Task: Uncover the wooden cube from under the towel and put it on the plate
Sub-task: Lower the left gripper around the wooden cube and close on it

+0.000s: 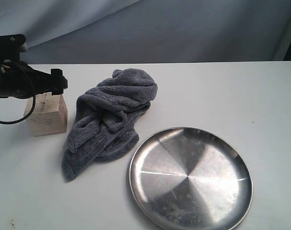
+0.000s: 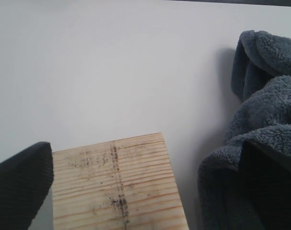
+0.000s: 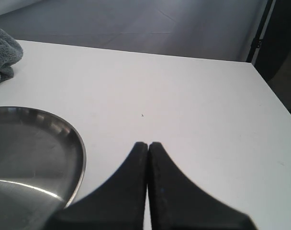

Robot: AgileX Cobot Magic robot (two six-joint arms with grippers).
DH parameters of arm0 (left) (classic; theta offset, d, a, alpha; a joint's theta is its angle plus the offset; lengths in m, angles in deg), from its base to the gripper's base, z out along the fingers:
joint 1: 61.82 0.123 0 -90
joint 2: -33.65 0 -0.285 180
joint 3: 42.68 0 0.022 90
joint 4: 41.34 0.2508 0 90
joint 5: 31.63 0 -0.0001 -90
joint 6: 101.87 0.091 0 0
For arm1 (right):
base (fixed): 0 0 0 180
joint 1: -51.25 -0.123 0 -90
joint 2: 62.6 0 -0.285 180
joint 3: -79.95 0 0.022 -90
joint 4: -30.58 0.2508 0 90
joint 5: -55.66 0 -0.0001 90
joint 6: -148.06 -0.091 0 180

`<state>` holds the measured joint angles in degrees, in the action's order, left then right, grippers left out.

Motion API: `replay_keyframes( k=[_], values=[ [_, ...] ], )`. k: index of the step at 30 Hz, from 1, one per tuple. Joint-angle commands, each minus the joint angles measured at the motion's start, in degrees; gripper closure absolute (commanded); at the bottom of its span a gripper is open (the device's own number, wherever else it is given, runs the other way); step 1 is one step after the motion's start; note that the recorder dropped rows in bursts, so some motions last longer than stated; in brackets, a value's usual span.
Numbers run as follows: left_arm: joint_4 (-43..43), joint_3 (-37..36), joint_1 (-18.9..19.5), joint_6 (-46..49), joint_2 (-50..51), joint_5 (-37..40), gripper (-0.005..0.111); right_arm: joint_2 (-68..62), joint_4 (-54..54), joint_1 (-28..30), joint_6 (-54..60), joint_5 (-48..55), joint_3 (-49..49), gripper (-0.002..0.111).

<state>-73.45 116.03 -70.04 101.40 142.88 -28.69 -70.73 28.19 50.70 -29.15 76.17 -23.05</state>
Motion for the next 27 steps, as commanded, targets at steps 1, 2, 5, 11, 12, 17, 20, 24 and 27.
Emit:
replay_keyframes(
  k=[1, 2, 5, 11, 12, 17, 20, 24, 27],
  values=[
    [-0.2, 0.2, 0.2, -0.7, 0.0, -0.1, 0.003, 0.3, 0.3, -0.1, 0.2, -0.5, 0.2, 0.108],
    [-0.2, 0.2, 0.2, -0.7, 0.0, -0.1, 0.003, 0.3, 0.3, -0.1, 0.2, -0.5, 0.2, 0.108],
    [-0.2, 0.2, 0.2, -0.7, 0.0, -0.3, 0.003, 0.3, 0.3, -0.1, 0.2, -0.5, 0.2, 0.108],
    [-0.4, 0.2, 1.7, -1.4, 0.1, 0.4, 0.003, 0.3, 0.3, -0.1, 0.2, -0.5, 0.2, 0.108],
    [-0.2, 0.2, 2.2, -1.4, 0.2, 0.9, 0.004, 0.3, 0.3, -0.1, 0.2, -0.5, 0.2, 0.108],
    [0.2, 0.2, 3.7, -1.0, 1.4, 3.1, 0.010, 0.3, 0.3, -0.1, 0.2, -0.5, 0.2, 0.108],
    [1.7, 0.2, 3.2, -0.3, 2.1, 3.1, 0.010, 0.3, 0.3, -0.1, 0.2, -0.5, 0.2, 0.108],
    [2.6, 0.2, 3.2, -0.3, 3.6, 3.1, 0.010, 0.3, 0.3, -0.1, 0.2, -0.5, 0.2, 0.108],
    [2.6, 0.2, 3.0, -0.3, 4.7, 2.9, 0.010, 0.3, 0.3, -0.1, 0.2, -0.5, 0.2, 0.108]
  ],
)
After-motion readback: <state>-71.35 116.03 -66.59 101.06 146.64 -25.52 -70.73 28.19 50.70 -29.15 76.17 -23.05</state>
